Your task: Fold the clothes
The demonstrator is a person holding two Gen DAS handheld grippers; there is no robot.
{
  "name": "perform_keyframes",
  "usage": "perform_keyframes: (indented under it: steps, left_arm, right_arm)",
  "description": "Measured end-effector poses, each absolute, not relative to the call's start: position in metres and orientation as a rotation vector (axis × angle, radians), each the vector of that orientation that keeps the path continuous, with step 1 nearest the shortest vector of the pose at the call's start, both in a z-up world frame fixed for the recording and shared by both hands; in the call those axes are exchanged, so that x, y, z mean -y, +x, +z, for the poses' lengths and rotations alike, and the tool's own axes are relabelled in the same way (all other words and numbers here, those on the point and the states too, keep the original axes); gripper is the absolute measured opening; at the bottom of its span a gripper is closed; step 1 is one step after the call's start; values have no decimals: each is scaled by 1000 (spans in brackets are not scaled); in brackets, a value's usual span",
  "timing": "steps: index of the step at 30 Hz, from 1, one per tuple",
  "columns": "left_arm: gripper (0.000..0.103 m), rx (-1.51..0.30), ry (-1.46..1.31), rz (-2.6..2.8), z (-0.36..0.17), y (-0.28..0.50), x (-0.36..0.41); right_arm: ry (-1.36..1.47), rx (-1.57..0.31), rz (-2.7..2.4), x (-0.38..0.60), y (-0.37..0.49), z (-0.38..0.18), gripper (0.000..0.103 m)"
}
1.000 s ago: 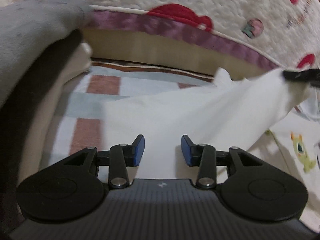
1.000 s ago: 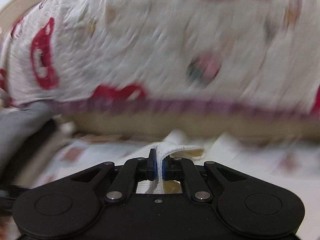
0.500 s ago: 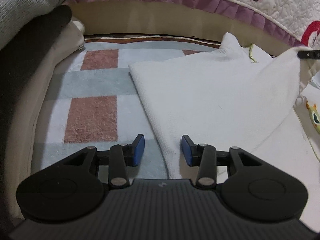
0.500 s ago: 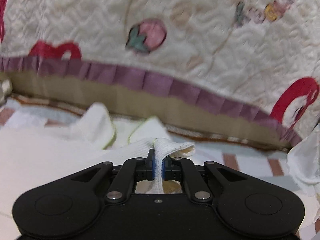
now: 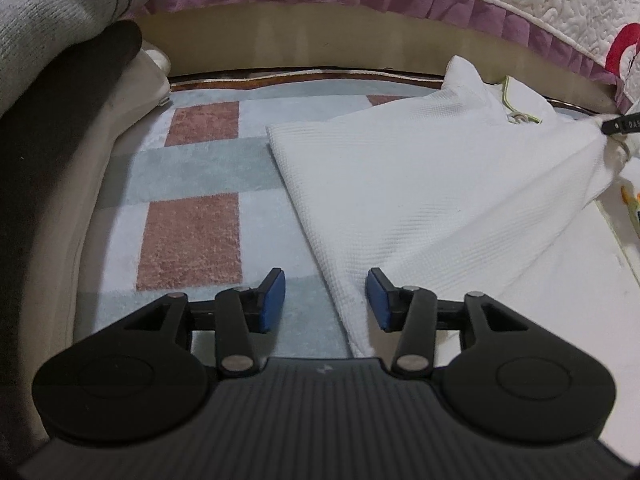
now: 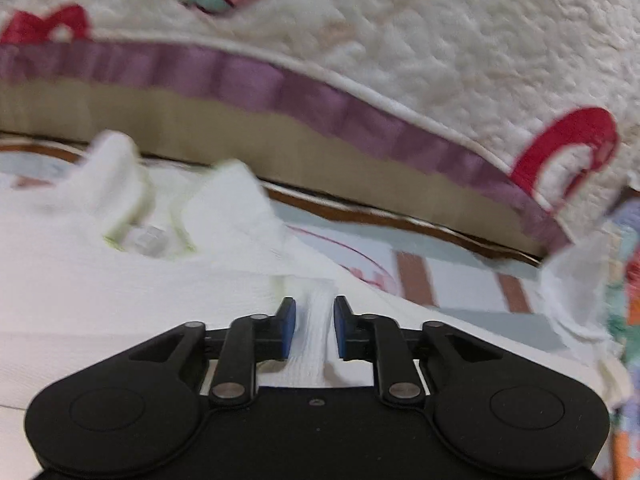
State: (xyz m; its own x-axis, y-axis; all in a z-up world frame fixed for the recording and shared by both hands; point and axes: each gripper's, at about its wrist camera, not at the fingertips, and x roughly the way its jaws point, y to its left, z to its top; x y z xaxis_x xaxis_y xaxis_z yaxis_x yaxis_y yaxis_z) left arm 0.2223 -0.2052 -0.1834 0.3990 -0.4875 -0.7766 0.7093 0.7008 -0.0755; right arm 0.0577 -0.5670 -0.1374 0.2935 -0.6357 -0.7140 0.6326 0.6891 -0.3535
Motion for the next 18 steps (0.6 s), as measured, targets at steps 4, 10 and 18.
perform_keyframes:
  steps: [4,10,18]
  left_arm:
    - [48,-881,278,-765,-183,225,204]
    - [49,-894,265,-757,-183,228,204]
    - [50,-894,215,-744,-177,226,196]
  right_arm:
    - [38,-975,-963,580,39,-142,20]
    - [149,-932,-915,573,27,-141,24]
    - [208,-1013,-794,555,44,-166,34]
